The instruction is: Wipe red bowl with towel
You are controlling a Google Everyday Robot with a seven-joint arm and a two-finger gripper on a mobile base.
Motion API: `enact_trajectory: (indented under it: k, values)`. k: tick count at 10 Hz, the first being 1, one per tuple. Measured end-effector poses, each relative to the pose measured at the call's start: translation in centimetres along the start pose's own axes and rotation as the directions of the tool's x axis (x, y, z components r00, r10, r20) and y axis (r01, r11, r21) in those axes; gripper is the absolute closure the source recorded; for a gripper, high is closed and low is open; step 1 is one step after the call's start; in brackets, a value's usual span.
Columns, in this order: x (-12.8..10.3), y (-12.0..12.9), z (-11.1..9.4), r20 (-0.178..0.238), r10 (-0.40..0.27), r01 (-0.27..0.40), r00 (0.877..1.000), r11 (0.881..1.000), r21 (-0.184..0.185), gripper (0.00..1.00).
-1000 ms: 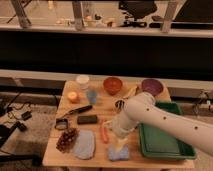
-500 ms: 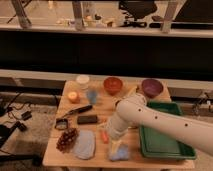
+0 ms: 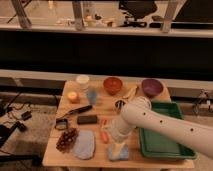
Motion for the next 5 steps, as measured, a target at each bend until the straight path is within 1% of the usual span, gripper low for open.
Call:
enact_trajectory:
  k: [4, 5]
  values:
    - [-1.3, -1.7, 3.1, 0.013, -0.027, 0.027, 1.0, 1.0, -0.007, 0.2]
    - [-1.5, -2.1, 3.5, 0.012, -0.037, 0.037, 0.999, 0.999, -0.009, 0.2]
